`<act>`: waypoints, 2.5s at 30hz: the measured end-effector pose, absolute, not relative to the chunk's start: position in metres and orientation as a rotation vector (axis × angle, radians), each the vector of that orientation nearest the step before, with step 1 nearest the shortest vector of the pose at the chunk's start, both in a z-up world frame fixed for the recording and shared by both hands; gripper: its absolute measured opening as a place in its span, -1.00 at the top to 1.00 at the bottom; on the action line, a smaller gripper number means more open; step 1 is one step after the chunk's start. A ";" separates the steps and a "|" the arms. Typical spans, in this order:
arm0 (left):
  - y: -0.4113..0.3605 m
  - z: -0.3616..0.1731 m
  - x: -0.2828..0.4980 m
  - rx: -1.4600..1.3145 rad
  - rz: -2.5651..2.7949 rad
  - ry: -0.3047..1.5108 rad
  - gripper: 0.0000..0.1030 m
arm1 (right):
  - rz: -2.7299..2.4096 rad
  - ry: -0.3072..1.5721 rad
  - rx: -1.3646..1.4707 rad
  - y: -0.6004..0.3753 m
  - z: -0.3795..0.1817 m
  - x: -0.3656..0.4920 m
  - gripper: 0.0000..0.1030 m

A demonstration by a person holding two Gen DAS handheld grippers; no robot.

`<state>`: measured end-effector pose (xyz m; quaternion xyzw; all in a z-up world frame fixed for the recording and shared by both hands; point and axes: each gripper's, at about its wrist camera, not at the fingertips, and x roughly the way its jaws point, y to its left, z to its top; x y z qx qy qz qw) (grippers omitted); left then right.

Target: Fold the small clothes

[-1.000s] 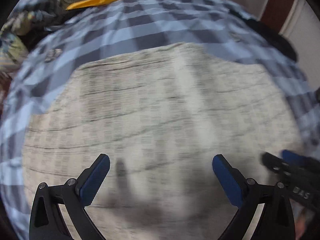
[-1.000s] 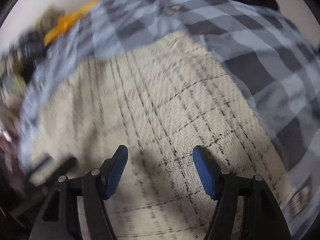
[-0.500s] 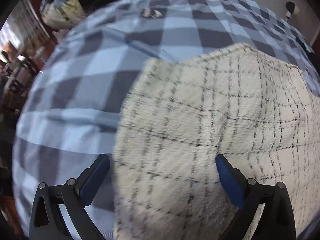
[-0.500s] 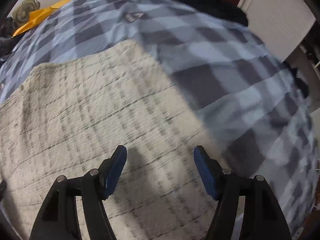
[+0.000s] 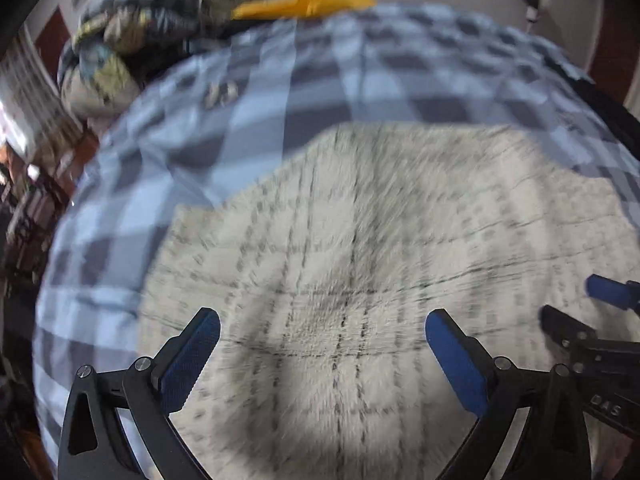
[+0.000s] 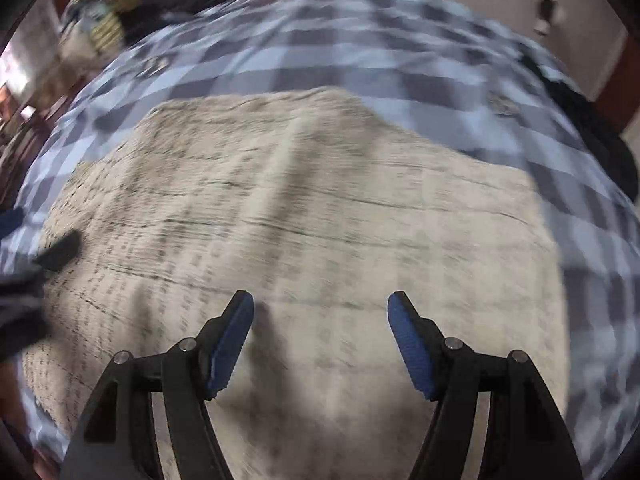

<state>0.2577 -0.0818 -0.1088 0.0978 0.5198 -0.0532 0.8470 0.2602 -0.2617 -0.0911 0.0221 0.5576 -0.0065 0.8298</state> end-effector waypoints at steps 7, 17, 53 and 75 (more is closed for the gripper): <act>-0.019 -0.134 0.276 0.148 0.036 1.091 -1.00 | -0.233 1.258 0.053 -0.339 -0.105 0.273 -0.55; 0.010 -0.084 0.289 0.156 0.201 0.970 -1.00 | -0.321 1.168 0.410 -0.406 -0.089 0.262 -0.65; -0.020 -0.068 0.230 0.003 -0.143 1.055 -1.00 | 0.019 1.268 0.376 -0.377 -0.077 0.230 -0.90; 0.080 -0.074 0.130 0.074 0.045 1.216 -1.00 | -0.414 1.265 0.438 -0.461 -0.093 0.069 -0.91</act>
